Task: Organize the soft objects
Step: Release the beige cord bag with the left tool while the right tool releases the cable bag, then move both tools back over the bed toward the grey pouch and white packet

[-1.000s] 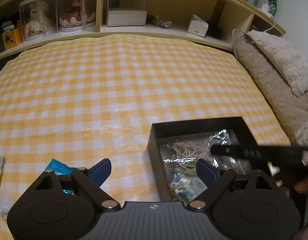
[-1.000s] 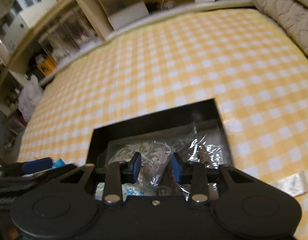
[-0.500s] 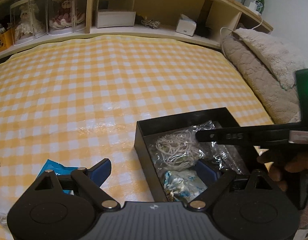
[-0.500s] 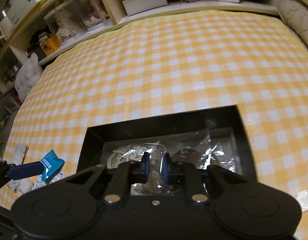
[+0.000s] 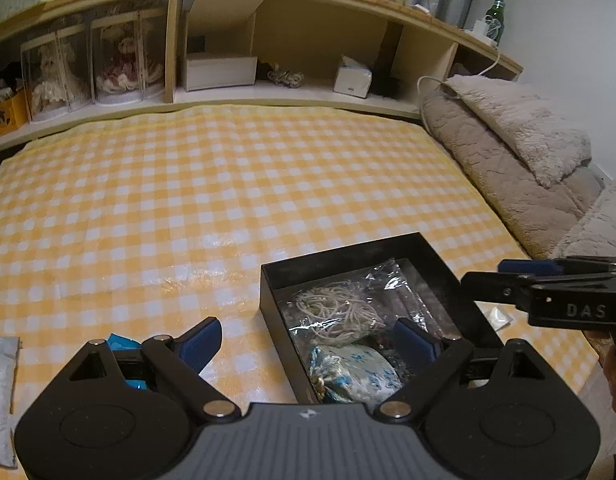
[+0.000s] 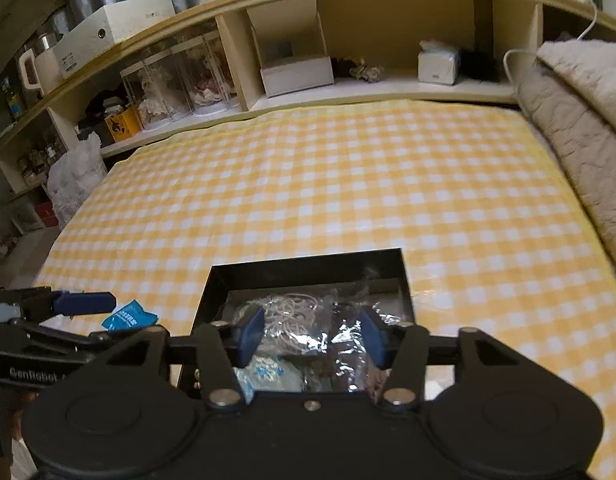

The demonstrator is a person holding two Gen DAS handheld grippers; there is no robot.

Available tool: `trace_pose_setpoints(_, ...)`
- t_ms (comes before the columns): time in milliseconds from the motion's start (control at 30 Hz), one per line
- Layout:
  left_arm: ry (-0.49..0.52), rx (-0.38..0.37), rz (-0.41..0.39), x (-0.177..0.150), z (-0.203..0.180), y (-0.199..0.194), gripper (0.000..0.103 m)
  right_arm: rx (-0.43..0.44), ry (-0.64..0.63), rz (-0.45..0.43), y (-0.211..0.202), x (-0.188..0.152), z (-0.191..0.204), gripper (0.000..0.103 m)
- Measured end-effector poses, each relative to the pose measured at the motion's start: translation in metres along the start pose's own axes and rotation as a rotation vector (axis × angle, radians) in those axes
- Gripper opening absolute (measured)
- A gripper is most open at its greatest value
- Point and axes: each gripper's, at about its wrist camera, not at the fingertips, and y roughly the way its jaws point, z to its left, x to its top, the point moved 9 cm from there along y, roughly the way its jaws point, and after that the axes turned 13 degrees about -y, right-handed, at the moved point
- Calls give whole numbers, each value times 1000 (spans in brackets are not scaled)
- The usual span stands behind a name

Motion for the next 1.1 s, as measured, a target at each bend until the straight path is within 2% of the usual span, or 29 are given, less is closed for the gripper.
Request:
trace_pose_setpoints(100,12,-4,-19,-1,-4,-12,93,-33,-10,-13,-17,-5,-1,72)
trace_pose_setpoints(233,25,4,-42,-4,-4,-26,96,-65,-12,-25,-36,-13,-4,77)
trace_pose_setpoints(300,23,2,-53,-7,-4,-34,102,-82,-25,-31,-44,-16,-4,81)
trace_pose_setpoints(333,23,-1,-60,-7,-4,-37,102,-85,-32,-32,-47,-17,-2,82)
trace_pose_setpoints(433,27,-11,-70,-11,-5,-48,102,-91,-48,-42,-58,-20,2,88)
trace_pose_setpoints(533,23,-20,-82,-13,-5,-58,102,-103,-59,-50,-67,-24,7,99)
trace_pose_setpoints(667,38,-23,-108,-15,-5,-73,103,-120,-68,-81,-80,-24,16,103)
trace_pose_setpoints(833,41,-7,-152,-14,6,-90,103,-155,-68,-112,-91,-22,26,103)
trace_pose_setpoints(1100,18,23,-200,-3,54,-113,103,-153,-17,-153,-86,-14,46,103)
